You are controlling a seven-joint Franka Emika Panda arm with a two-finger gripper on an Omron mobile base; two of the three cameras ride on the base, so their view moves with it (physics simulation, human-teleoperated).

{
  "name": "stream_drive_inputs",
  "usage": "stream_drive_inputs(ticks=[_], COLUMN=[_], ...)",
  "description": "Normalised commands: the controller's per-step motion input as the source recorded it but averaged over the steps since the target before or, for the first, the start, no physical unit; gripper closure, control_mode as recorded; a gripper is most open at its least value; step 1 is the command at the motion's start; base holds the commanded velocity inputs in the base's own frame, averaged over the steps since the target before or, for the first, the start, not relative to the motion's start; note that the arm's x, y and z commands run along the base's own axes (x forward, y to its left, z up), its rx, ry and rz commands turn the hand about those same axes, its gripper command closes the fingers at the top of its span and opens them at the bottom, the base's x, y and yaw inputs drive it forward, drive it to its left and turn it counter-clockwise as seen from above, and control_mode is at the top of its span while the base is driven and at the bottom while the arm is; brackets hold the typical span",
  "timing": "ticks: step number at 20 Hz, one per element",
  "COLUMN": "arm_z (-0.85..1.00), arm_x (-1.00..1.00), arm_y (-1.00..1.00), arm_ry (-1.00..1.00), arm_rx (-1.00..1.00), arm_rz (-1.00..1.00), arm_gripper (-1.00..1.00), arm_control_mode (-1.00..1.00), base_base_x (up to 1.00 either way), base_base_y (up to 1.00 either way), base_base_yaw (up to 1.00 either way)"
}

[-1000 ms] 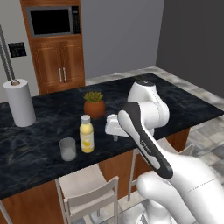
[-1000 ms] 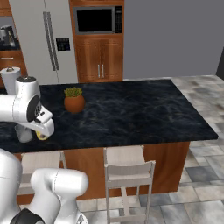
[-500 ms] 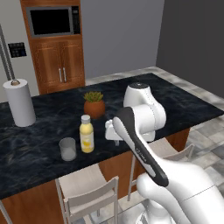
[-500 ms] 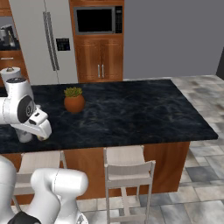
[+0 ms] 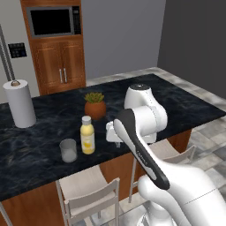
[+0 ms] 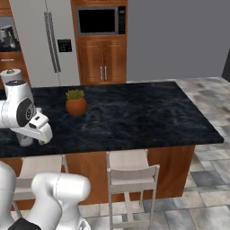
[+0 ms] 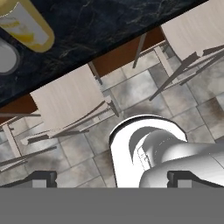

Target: There is a wine glass and glass cup on the dining counter. Place the wine bottle next to the wine glass and the juice bottle next to the glass cup.

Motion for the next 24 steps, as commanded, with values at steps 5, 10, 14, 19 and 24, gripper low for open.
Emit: stream_drive_inputs(ticks=[5,10,14,19,24], arm_z=[0.00,0.00,0.00,0.00,0.00], arm_x=[0.00,0.00,0.00,0.00,0.00], arm_y=[0.00,0.00,0.00,0.00,0.00], arm_ry=[0.00,0.00,0.00,0.00,0.00], arm_rx=[0.00,0.00,0.00,0.00,0.00], arm_rz=[0.00,0.00,0.00,0.00,0.00], arm_gripper=[-1.00,-1.00,-1.00,-1.00,-1.00], arm_control_mode=[-1.00,1.00,1.00,1.00,1.00], base_base_x=[0.00,-0.15,-0.50,-0.63,-0.68], base_base_y=[0.00,0.00,0.04,0.13,0.27], base_base_yaw=[0.00,-0.01,-0.02,0.01,0.09])
